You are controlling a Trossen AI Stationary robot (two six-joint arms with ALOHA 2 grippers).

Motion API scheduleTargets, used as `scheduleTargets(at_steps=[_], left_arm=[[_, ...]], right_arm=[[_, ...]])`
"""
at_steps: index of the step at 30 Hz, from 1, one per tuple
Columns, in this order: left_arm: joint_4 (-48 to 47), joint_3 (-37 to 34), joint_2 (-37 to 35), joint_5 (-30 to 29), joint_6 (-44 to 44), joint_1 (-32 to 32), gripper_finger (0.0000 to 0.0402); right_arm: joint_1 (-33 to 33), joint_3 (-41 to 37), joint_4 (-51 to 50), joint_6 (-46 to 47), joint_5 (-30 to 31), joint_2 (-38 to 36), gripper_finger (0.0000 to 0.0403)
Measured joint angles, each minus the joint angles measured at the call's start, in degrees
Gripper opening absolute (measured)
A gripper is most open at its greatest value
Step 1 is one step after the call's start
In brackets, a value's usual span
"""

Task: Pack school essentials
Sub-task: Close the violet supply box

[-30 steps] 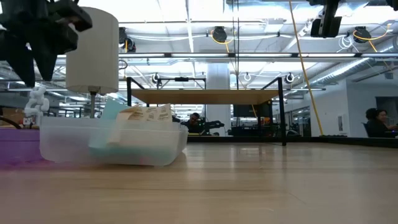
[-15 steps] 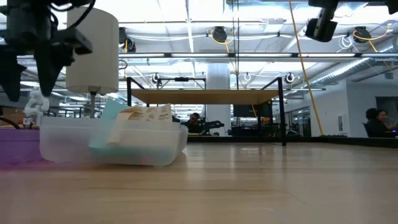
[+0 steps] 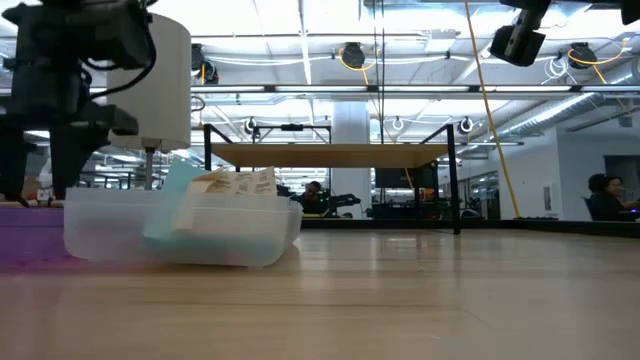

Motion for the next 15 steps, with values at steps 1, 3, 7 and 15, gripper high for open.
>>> scheduleTargets(at_steps=[1,3,7,15], left_arm=[[0.8,-0.8,0.0,0.0,0.6,0.2,0.0241],[3.6,-2.4,0.0,0.0,2.0,0.6,0.0241],[9.9,-5.1,0.0,0.2,2.3,0.9,0.0241],[13.7,-7.7,0.0,0.2,2.2,0.9,0.0193]], right_arm=[[0.0,0.0,0.0,0.0,0.0,0.0,0.0000],[0.0,0.0,0.0,0.0,0.0,0.0,0.0000],[0.0,0.0,0.0,0.0,0.0,0.0,0.0000],[0.0,0.0,0.0,0.0,0.3,0.0,0.0000]])
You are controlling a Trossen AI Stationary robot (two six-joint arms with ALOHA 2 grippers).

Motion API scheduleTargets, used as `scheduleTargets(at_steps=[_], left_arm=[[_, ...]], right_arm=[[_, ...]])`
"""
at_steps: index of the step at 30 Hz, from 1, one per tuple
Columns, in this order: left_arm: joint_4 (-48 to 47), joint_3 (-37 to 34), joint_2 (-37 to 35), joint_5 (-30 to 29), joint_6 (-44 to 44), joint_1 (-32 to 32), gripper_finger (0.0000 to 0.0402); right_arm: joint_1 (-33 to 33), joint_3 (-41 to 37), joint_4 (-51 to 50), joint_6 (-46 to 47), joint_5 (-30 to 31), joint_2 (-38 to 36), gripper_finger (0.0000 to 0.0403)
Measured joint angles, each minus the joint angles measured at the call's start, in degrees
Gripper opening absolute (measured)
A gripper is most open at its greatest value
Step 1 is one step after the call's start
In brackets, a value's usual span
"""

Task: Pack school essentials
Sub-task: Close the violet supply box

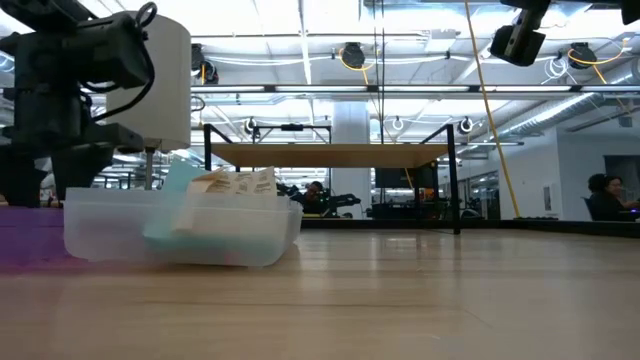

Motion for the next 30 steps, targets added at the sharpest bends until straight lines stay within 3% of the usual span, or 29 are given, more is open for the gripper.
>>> scheduleTargets(at_steps=[8,16,22,30], left_arm=[[0.0,1.8,0.0,-0.5,0.6,0.0,0.0091],[-0.3,4.8,0.0,-0.7,3.5,0.0,0.0014],[-4.5,8.8,0.0,0.0,5.1,0.0,0.0017],[-13.0,16.1,0.0,0.9,6.6,0.0,0.0007]], right_arm=[[0.0,0.0,-0.3,0.0,0.4,0.0,0.0000],[-0.9,0.0,-1.4,0.0,1.9,0.0,0.0000],[-1.5,0.0,-1.3,2.8,7.1,2.6,0.0000],[-1.5,0.0,-0.5,6.7,7.7,15.6,0.0000]])
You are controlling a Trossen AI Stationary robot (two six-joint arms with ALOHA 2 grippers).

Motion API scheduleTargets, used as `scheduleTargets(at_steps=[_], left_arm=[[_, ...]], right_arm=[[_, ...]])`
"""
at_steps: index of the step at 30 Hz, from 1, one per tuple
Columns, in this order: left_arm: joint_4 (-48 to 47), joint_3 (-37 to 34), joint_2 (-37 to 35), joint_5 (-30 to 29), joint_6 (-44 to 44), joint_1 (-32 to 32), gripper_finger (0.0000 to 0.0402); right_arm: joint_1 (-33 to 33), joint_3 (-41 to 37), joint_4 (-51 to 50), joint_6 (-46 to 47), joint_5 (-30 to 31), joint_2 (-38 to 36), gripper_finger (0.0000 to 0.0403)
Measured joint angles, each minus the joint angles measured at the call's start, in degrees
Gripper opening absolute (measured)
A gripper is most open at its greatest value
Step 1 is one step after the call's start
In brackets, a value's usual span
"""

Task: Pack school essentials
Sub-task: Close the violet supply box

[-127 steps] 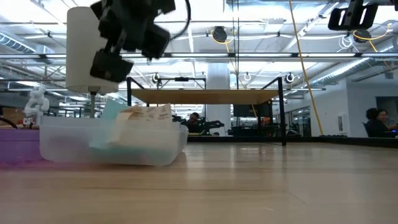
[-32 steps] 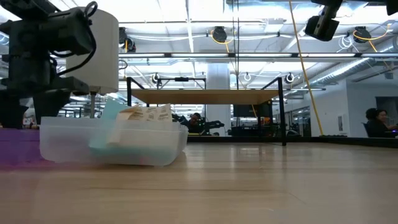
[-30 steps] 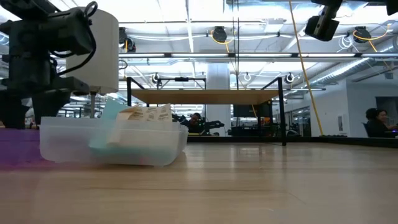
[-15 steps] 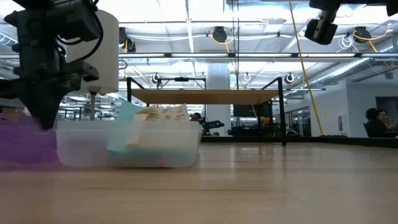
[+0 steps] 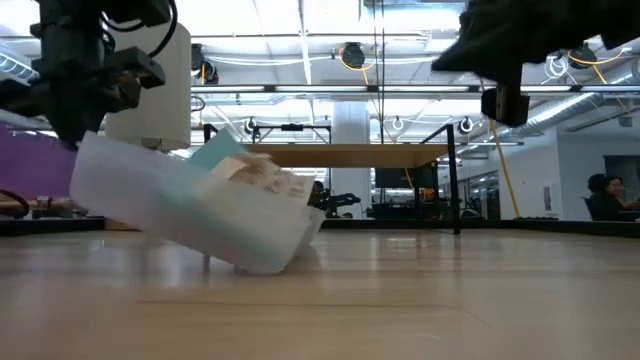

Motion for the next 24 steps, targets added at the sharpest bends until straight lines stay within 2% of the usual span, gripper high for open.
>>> scheduleTargets(at_steps=[6,14,18,24], left_arm=[[-0.4,1.8,0.0,0.2,-0.1,0.0,0.0013],[-2.5,2.0,0.0,0.2,1.2,0.0,0.0008],[-2.6,2.0,0.0,0.1,1.9,0.0,0.0005],[-2.8,2.0,0.0,-1.1,3.1,0.0,0.0015]], right_arm=[[-0.3,0.0,5.9,2.3,-0.3,13.1,0.0000],[-1.0,0.3,21.3,8.6,-7.7,28.6,0.0000],[-0.9,3.9,20.9,9.7,-9.0,34.3,0.0000],[-0.8,14.2,19.2,2.3,-13.7,39.6,0.0000]])
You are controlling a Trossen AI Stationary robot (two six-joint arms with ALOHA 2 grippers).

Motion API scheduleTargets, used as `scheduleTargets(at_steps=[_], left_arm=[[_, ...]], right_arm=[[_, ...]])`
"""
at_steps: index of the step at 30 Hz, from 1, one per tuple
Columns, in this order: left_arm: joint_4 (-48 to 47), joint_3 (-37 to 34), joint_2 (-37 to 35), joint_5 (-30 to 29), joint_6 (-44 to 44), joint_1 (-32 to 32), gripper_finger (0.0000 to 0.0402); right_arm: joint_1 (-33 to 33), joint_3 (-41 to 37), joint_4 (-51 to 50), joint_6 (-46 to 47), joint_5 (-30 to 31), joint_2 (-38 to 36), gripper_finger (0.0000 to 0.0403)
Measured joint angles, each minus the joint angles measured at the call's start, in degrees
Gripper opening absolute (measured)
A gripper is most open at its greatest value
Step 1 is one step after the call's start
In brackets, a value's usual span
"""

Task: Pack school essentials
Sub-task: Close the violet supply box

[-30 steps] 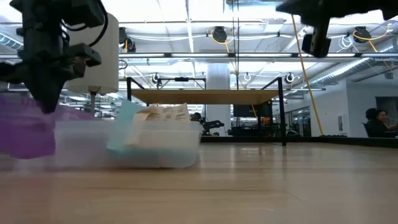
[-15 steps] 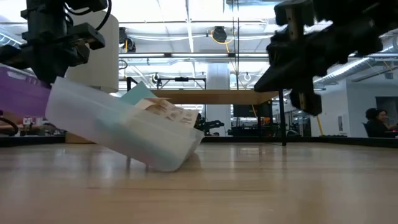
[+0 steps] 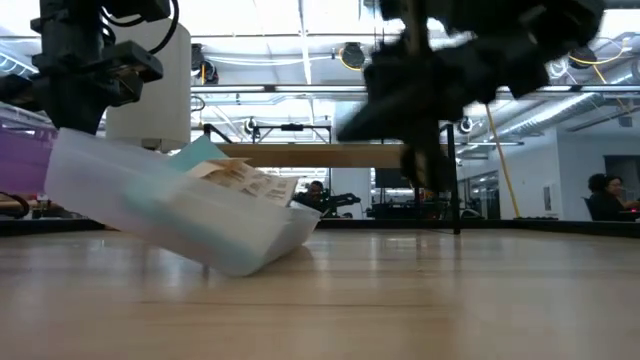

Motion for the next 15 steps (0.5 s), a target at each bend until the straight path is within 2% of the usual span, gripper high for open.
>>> scheduleTargets(at_steps=[7,11,15], left_arm=[[-0.2,0.0,0.0,-1.9,0.3,0.0,0.0005],[-0.3,0.0,0.0,-3.1,0.3,0.0,0.0015],[-0.5,0.0,0.0,-3.9,1.6,0.1,0.0014]], right_arm=[[-1.1,14.8,-15.8,-13.4,0.1,0.4,0.0000],[-2.3,21.9,-16.6,-26.4,1.4,2.6,0.0000],[-3.9,28.0,-21.5,-25.1,-0.7,6.6,0.0000]])
